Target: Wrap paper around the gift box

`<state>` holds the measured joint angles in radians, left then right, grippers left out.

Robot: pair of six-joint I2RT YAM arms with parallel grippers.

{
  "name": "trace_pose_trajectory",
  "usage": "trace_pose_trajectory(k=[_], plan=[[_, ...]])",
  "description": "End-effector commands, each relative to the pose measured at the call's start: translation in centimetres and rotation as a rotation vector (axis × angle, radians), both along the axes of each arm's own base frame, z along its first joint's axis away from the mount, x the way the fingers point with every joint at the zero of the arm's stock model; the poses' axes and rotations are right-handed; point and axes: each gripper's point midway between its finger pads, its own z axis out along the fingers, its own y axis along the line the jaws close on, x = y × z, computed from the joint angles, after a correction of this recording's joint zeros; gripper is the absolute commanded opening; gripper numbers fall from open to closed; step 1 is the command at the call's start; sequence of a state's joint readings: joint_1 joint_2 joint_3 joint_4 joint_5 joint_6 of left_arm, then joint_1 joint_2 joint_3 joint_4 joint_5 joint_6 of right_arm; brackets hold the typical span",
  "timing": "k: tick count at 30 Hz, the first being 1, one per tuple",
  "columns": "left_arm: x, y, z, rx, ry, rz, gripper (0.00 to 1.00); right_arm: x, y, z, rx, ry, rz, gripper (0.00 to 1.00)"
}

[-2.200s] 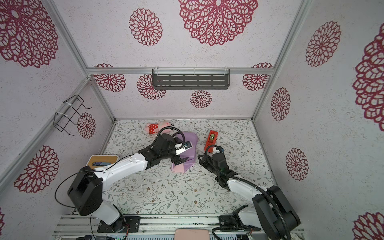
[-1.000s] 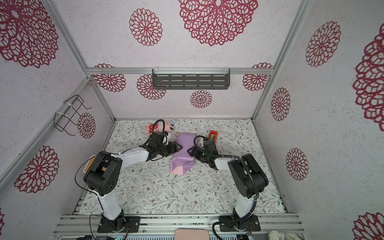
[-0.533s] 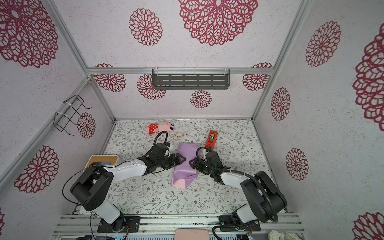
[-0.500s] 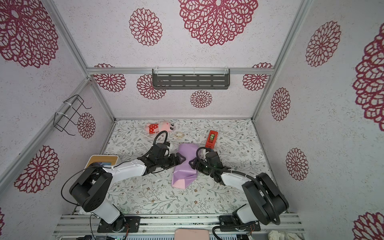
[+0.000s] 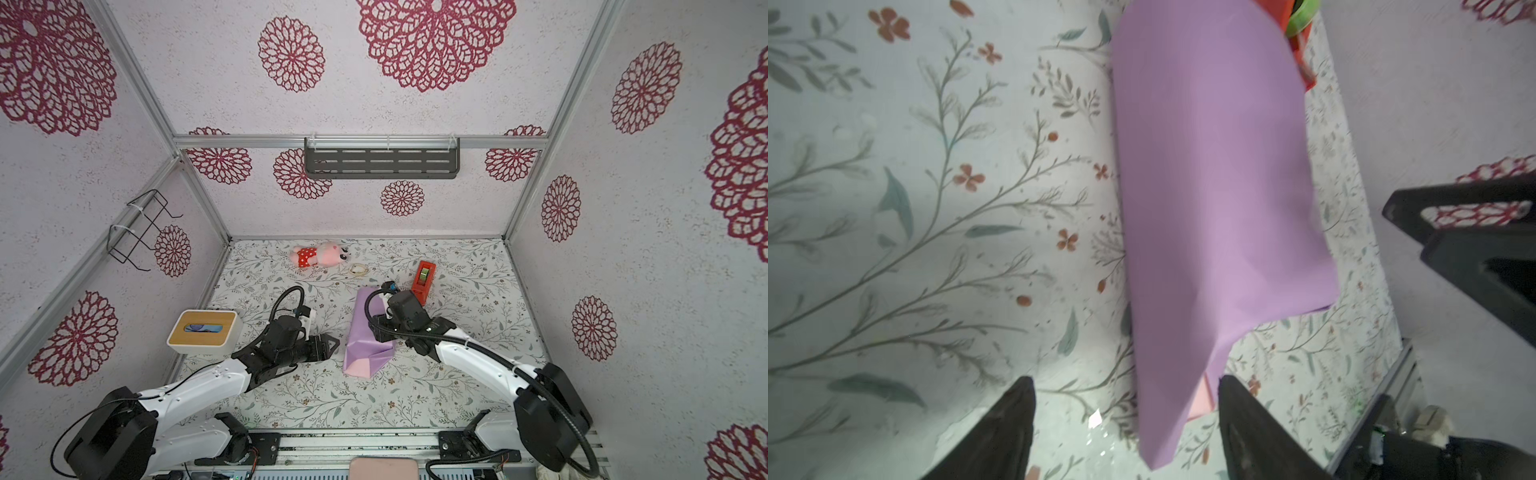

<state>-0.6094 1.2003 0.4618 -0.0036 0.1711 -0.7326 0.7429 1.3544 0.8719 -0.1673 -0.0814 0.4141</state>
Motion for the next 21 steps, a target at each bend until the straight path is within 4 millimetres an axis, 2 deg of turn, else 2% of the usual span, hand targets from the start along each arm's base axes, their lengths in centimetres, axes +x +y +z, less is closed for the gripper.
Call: trace_pose_trajectory(k=[1,7,16,18,21], plan=[[-0.2,-0.7,0.0,0.014,-0.037,-0.057,0.62,-0.3,0.1,-0.9,-0.063,0.016,0.061,0.43],[0.1,-2.6,-1.3,0.017,-0.029,-0.11,0.44,-0.3,-0.2,-3.0,-0.109,0.061,0.043,0.33],[1.0,-4.8,-1.7,0.005,-0.04,-0.108,0.38,-0.8,-1.1,-5.0,-0.156,0.104,0.025,0.3],[1.0,-4.1,-2.2,0.065,-0.039,-0.076,0.4,-0.7,-1.1,-5.0,-0.153,0.105,0.02,0.3],[0.8,-1.6,-1.8,0.14,-0.071,-0.001,0.5,-0.7,-1.1,-4.9,-0.151,0.102,0.019,0.3]])
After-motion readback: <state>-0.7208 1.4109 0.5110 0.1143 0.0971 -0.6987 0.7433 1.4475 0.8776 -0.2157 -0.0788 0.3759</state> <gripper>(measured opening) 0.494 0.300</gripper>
